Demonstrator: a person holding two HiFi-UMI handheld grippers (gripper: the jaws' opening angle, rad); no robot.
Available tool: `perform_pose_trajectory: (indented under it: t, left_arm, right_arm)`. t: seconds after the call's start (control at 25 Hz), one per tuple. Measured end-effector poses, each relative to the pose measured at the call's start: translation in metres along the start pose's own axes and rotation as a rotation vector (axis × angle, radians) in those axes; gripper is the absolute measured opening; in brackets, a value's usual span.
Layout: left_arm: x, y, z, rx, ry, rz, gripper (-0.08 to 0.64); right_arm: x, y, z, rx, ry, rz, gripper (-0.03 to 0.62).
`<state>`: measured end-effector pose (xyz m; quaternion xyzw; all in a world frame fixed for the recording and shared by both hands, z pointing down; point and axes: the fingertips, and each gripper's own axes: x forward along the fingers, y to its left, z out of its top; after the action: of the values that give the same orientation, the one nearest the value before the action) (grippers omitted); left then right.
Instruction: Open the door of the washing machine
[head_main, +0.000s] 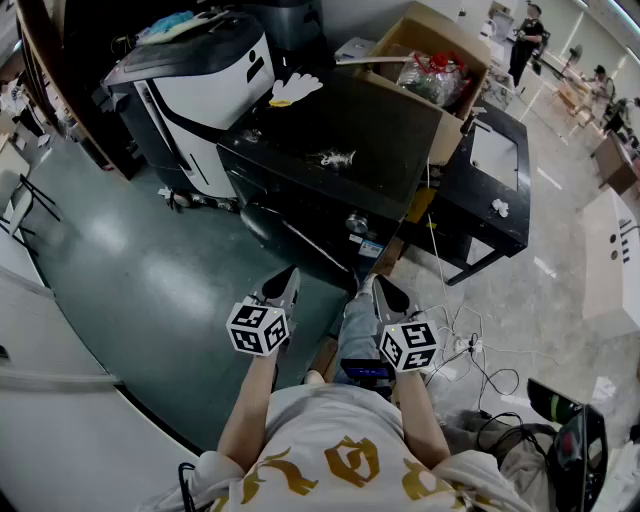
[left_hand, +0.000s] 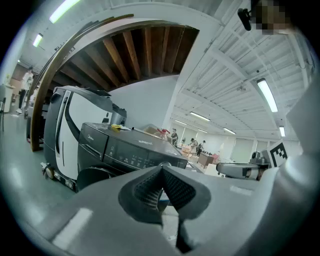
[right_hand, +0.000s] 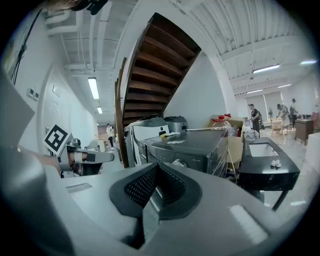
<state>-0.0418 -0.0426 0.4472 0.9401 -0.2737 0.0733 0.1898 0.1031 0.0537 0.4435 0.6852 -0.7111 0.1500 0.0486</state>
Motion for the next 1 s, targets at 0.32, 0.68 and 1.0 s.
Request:
perform_pose_trajectory:
  t: [0.32, 0.68, 1.0]
  left_arm:
    - [0.010, 0.005, -0.001, -0.010, 0.000, 0.014, 0.000]
    - [0.028, 0.007, -0.026, -0.072, 0.054, 0.008, 0.146]
    - [0.053, 0.034, -0.049, -0.126, 0.110, 0.070, 0.149]
  right_arm:
    - [0.006, -0.009, -0.004, -0.001, 0.017, 0.007, 0.015]
    - [0.016, -0.012, -0.018, 0.063, 0.058, 0.070, 0.056]
    - [0.037, -0.026, -0.034, 0.072, 0.116, 0.096, 0.100]
